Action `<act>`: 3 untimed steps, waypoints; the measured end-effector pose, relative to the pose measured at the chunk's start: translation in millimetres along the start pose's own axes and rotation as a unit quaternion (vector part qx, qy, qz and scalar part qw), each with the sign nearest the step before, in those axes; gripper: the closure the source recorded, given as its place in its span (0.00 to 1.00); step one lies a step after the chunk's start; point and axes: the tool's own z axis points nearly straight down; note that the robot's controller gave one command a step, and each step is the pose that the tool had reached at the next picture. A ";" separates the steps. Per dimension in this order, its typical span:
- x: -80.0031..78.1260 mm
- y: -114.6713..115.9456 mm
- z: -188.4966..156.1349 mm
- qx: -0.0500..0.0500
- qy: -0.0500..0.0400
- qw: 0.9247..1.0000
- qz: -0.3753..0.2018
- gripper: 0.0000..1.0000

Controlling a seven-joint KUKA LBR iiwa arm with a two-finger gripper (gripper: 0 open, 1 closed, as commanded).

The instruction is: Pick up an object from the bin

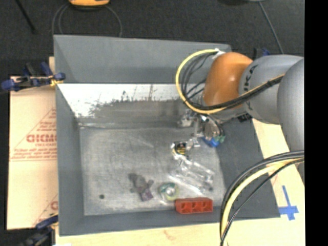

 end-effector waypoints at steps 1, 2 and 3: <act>7.0 8.8 -3.1 0.002 -0.005 1.000 -0.021 0.00; 5.5 9.7 -4.9 0.001 -0.007 1.000 -0.023 1.00; -4.7 -53.8 -149.4 0.002 -0.003 0.996 -0.092 1.00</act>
Offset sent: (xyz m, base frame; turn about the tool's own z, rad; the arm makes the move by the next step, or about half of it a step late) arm -0.0124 0.0123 -0.0027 -0.0479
